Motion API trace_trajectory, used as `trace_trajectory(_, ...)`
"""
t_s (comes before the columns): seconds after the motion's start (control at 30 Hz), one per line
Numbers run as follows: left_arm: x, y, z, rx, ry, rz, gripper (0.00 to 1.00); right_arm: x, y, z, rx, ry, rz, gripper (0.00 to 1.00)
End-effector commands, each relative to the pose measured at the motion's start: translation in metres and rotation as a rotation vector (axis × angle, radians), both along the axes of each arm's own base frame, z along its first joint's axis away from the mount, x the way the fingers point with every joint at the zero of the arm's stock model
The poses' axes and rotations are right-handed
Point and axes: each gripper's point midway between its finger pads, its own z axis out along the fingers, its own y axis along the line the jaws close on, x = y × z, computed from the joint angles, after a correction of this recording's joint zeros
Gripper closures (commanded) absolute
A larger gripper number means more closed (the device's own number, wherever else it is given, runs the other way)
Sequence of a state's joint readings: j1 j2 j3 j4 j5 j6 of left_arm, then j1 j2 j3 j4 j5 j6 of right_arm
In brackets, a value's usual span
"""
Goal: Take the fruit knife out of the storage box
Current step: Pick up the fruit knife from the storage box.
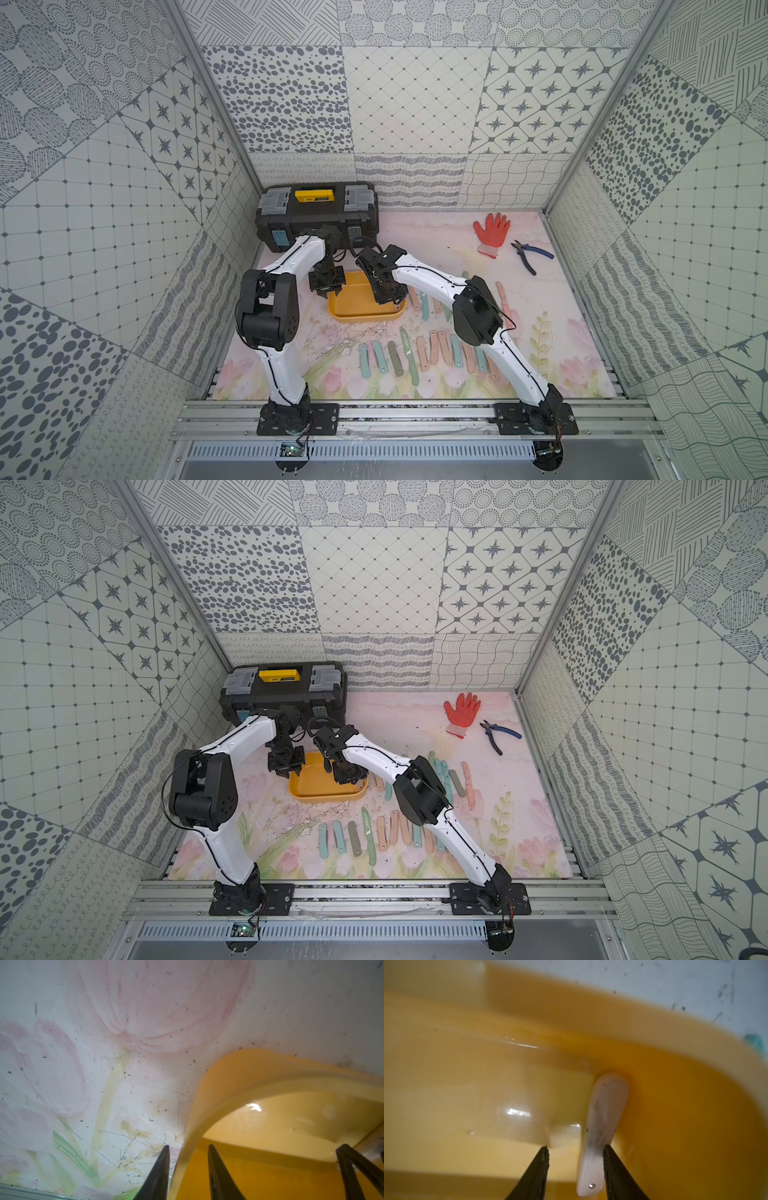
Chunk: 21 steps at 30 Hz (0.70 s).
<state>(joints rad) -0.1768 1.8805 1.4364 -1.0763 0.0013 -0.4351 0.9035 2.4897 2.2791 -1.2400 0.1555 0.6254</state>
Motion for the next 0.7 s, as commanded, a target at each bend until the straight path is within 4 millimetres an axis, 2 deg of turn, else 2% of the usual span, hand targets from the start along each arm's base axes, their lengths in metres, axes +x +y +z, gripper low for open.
trace_trajectory(0.0,-0.004,-0.001,0.001,0.002,0.009,-0.003,0.69,0.000,0.015,-0.003,0.071,0.001,-0.010,0.54)
trace_trajectory(0.17,-0.003,-0.002,0.001,0.000,0.007,-0.005,0.69,0.010,0.033,0.003,0.161,-0.033,0.008,0.54)
trace_trajectory(0.37,-0.003,-0.002,0.001,0.003,0.007,-0.005,0.69,0.013,0.038,0.004,0.170,-0.036,0.030,0.54)
trace_trajectory(0.47,-0.003,-0.002,0.001,0.002,0.006,-0.005,0.69,0.015,0.035,0.004,0.158,-0.039,0.026,0.54)
trace_trajectory(0.6,-0.003,-0.002,0.002,0.003,0.002,-0.005,0.69,0.015,0.018,-0.002,0.081,-0.024,-0.001,0.54)
trace_trajectory(0.67,-0.003,-0.002,0.002,0.002,0.003,-0.005,0.69,0.015,0.015,0.002,0.074,-0.039,-0.008,0.52)
